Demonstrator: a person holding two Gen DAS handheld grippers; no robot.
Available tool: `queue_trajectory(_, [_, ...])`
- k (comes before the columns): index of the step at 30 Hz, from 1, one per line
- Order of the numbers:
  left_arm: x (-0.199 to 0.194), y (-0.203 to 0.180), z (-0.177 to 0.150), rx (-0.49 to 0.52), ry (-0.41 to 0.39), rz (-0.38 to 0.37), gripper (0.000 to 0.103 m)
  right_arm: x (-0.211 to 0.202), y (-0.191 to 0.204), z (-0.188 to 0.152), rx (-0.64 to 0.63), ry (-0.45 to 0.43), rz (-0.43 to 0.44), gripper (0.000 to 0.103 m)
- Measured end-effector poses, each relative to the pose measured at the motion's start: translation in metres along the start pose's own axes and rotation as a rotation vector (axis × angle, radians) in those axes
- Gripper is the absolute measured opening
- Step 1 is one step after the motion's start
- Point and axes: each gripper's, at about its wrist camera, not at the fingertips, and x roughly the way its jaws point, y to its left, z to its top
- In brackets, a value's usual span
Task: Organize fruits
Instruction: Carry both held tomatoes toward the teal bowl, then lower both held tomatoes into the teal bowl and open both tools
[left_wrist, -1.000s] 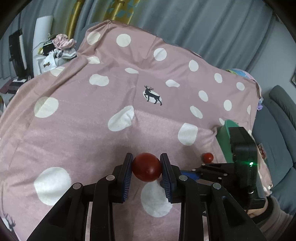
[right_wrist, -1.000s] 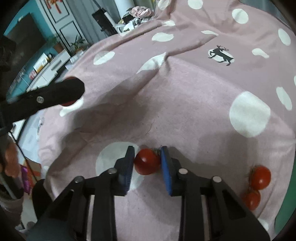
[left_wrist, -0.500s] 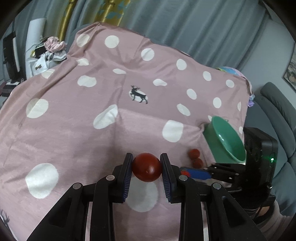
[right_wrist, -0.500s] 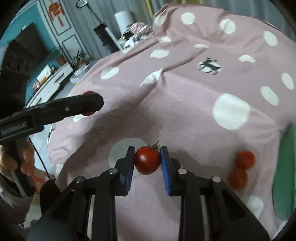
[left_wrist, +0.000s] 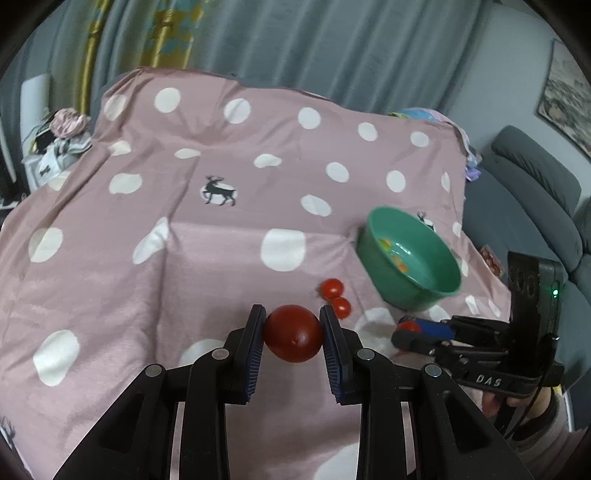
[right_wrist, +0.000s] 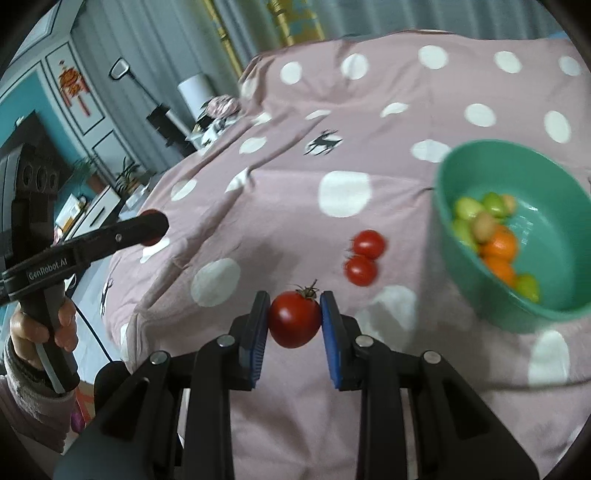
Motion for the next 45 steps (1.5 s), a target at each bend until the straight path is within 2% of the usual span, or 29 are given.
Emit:
queue_trajectory(8, [0.0,-0.038,0.002,0.061,0.009,-0.026,0.03,-0.038,-0.024,-0.01,0.05,-0.079,-0.033,0.028])
queue_trajectory(23, [0.008,-0.091,0.012,0.145,0.001,-0.041,0.03,-0.084,-0.051,-0.021,0.1,-0.197,-0.073,0.028])
queue_trajectory(39, [0.054,-0.163,0.044,0.32,0.002,-0.073,0.03,-0.107,-0.086,-0.018,0.13,-0.274,-0.133,0.028])
queue_trajectory(45, [0.086,-0.177,0.058,0.324,0.036,-0.106,0.03,-0.109,-0.1,-0.014,0.145,-0.291,-0.158,0.029])
